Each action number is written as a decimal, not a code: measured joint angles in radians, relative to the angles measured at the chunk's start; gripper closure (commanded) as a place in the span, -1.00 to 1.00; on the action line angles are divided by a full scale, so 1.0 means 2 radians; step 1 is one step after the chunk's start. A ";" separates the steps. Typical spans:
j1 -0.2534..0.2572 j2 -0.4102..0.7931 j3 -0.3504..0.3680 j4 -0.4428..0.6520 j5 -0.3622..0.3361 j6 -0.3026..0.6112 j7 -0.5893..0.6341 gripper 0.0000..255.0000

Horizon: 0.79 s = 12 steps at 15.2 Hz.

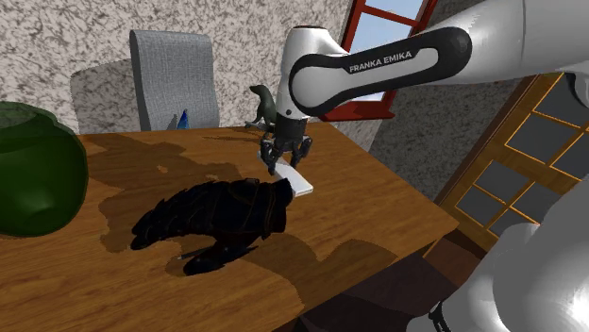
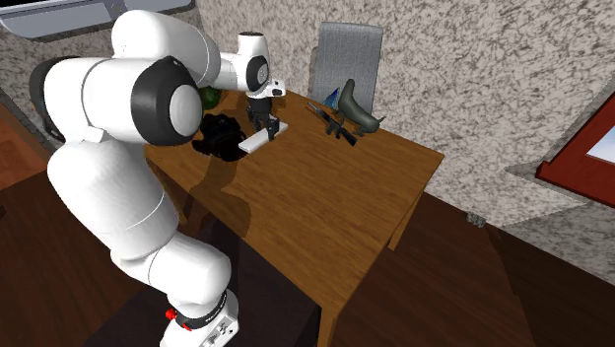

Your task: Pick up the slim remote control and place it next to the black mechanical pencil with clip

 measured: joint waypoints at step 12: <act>0.068 0.179 0.036 0.239 -0.038 -0.064 0.112 1.00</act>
